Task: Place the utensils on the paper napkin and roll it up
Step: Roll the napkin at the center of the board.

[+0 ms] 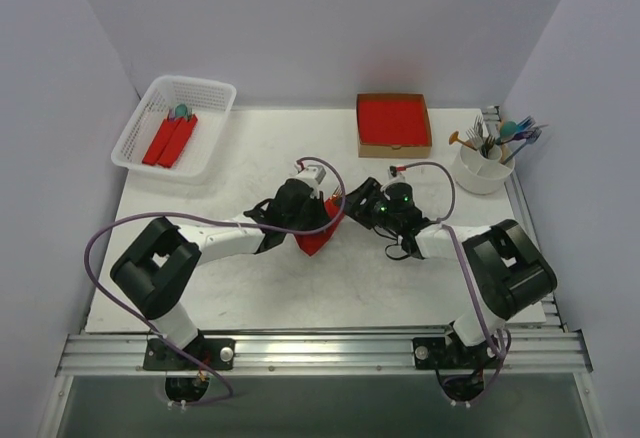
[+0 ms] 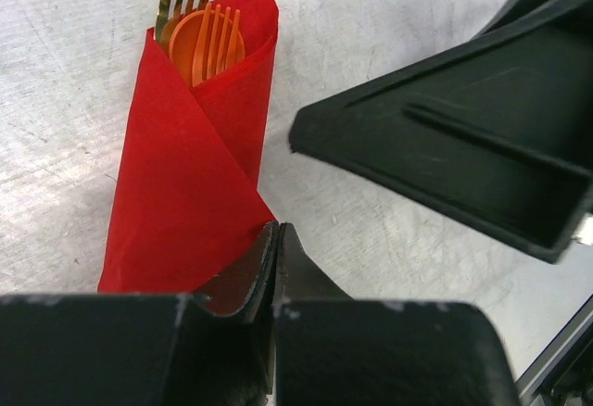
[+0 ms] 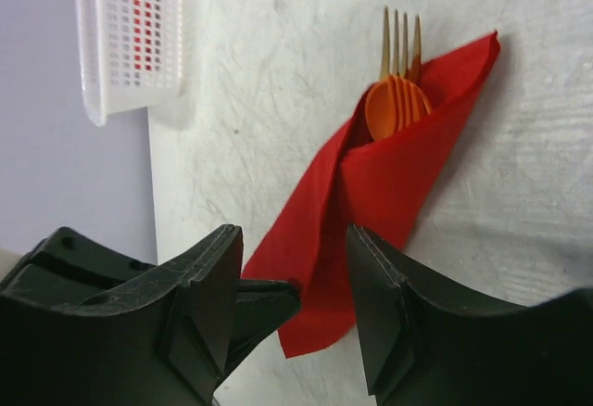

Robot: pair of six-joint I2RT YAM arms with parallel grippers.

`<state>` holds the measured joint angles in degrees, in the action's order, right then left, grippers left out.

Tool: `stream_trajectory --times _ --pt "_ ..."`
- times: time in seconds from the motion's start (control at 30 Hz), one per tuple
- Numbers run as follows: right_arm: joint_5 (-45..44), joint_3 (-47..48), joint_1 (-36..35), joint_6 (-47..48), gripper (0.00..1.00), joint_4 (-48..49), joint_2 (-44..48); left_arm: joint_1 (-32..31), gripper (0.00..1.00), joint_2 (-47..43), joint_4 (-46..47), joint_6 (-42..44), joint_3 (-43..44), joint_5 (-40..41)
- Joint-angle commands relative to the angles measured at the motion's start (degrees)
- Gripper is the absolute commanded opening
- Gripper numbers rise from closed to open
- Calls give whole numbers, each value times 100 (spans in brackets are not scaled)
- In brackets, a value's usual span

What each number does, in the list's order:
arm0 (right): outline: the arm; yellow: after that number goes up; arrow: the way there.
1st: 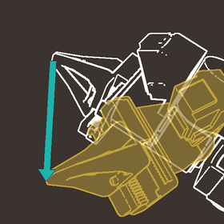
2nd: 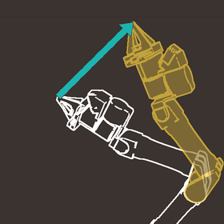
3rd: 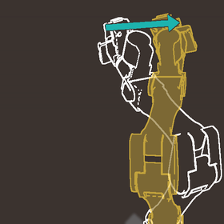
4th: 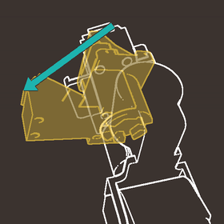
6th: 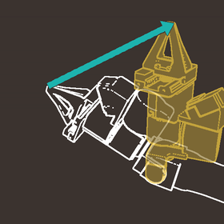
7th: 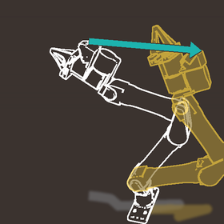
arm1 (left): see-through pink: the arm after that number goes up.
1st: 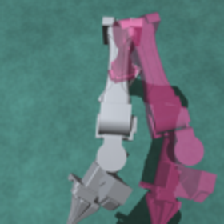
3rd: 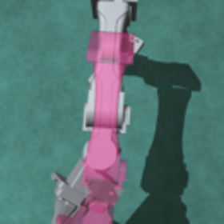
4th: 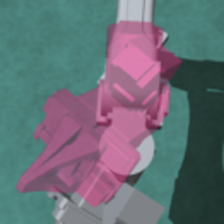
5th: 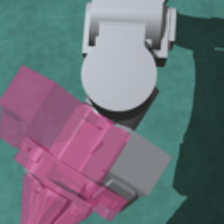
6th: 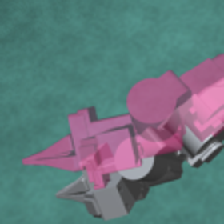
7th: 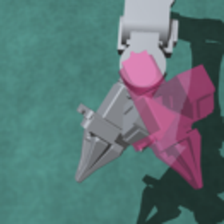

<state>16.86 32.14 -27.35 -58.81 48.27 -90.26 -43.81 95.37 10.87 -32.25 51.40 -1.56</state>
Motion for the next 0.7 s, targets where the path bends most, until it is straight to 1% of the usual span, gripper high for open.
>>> stream_trajectory --times 0.0,0.13,0.3,0.53,0.67 --pt "405 310 28 -175 48 -467 -167 -75 2 -159 380 210 2 7" --pt "423 381 11 -201 48 -678 -159 -119 2 -159 389 272 2 51" --pt "546 451 2 -263 48 -635 -325 -145 3 -159 416 368 28 77" --pt "713 591 -16 -377 47 -398 -721 -171 2 -168 407 447 20 68" --pt "915 636 -16 -526 45 -30 -958 -180 3 -229 389 526 2 86"
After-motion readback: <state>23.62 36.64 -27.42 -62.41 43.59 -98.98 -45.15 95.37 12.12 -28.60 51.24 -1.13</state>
